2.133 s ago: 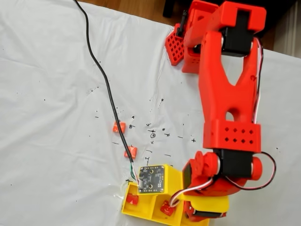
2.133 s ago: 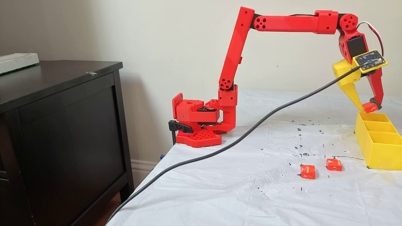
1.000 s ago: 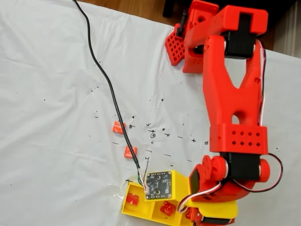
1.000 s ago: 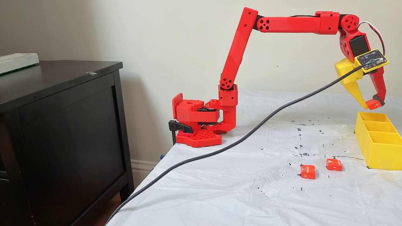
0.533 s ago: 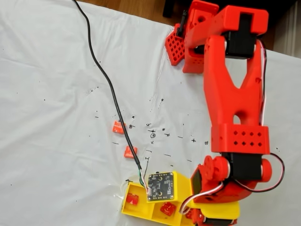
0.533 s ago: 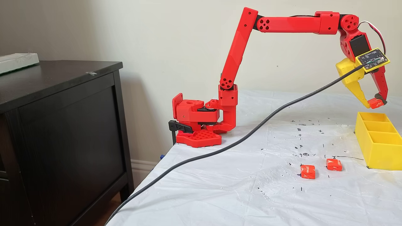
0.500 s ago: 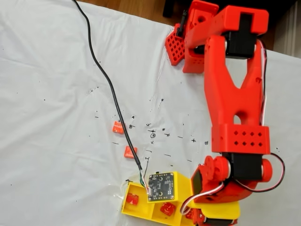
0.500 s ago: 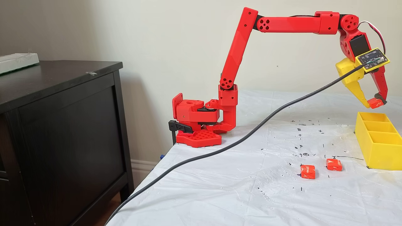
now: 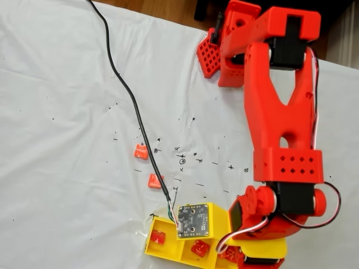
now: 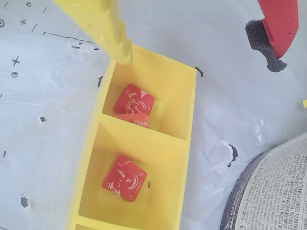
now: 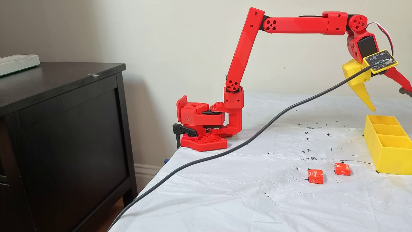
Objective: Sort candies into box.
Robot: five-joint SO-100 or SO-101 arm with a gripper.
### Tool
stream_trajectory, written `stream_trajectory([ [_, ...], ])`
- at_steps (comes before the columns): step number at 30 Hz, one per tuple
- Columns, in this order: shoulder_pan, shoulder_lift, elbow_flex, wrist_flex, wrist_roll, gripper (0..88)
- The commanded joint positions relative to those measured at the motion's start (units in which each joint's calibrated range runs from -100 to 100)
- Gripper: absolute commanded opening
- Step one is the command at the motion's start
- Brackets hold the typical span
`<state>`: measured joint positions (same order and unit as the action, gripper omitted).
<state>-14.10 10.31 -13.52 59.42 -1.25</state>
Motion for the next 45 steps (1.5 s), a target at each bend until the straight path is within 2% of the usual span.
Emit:
stream_trajectory([
  [1, -1.66, -2.93, -3.64, 0.06, 0.1, 35.0],
  [3, -1.66, -3.27, -3.45, 0.14, 0.44, 31.6],
  [4, -1.66, -3.52, -3.09, -0.02, 0.88, 26.9],
  [6, -1.75, -4.46, -2.09, -1.01, 1.03, 7.2],
  [7, -1.66, -4.88, -1.82, -1.01, 0.98, 3.3],
  [13, -0.66, -9.55, 1.92, -1.09, 0.68, 0.4],
  [18, 1.33, -13.79, 3.1, 3.33, 1.27, 0.2],
  [23, 5.49, -16.33, 2.46, 12.34, 4.4, 0.2],
  [30, 10.93, -23.54, 12.02, 15.69, 8.45, 0.2],
  [37, 18.36, -28.55, 20.21, 12.34, 11.04, 0.2],
  [45, 24.88, -22.01, 20.49, 9.96, 14.41, 0.2],
])
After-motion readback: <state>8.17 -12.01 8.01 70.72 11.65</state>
